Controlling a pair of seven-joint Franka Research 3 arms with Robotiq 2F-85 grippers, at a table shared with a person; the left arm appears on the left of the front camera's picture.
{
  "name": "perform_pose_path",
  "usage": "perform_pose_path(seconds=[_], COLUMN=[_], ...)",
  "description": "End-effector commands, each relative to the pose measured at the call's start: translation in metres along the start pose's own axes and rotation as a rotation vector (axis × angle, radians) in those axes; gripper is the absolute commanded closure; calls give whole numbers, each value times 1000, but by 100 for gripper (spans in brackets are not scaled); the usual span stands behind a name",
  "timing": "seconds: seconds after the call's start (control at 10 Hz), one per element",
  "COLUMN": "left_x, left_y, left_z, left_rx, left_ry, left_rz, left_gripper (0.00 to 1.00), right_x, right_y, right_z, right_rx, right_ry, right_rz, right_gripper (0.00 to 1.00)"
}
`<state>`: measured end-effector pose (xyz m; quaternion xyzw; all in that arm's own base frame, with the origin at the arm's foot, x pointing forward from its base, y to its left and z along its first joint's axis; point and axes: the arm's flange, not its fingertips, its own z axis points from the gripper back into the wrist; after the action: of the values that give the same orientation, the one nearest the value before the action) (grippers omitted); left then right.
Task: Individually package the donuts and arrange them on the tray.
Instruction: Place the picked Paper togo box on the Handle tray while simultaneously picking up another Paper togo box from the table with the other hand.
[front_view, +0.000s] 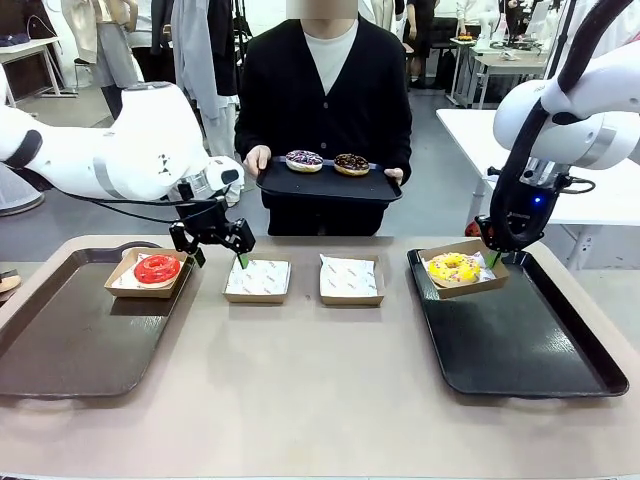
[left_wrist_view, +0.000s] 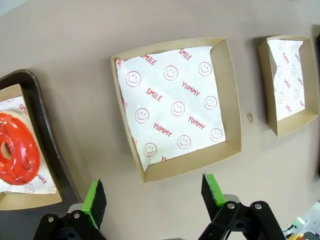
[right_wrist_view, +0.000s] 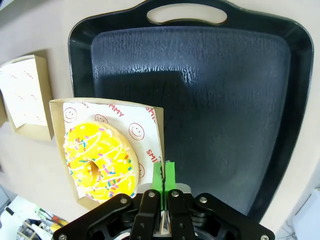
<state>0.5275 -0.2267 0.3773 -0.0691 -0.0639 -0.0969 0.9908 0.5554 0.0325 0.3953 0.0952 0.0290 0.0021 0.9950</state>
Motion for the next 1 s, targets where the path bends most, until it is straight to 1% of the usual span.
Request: perform_pose_path(seconds=[0.0,0.1,0.2,0.9], left_x=[6,3,1,1], left_y=[-11,-10,-5,-5], left_z=[-4,-2,-4,-4], left_rx=[19,-18,-3,-3], left_ry=[-14,1,4,4], left_rz=[13,11,-3,-3], left_gripper=[0,0,0,0], right_x=[-2,-2,-2,-2], right_y=[0,0,0,0], right_z=[1,1,1,1], right_rx=[0,0,0,0], right_ry=[-1,-1,-1,-1], right_rz=[0,0,0,0], right_gripper=[99,99,99,99])
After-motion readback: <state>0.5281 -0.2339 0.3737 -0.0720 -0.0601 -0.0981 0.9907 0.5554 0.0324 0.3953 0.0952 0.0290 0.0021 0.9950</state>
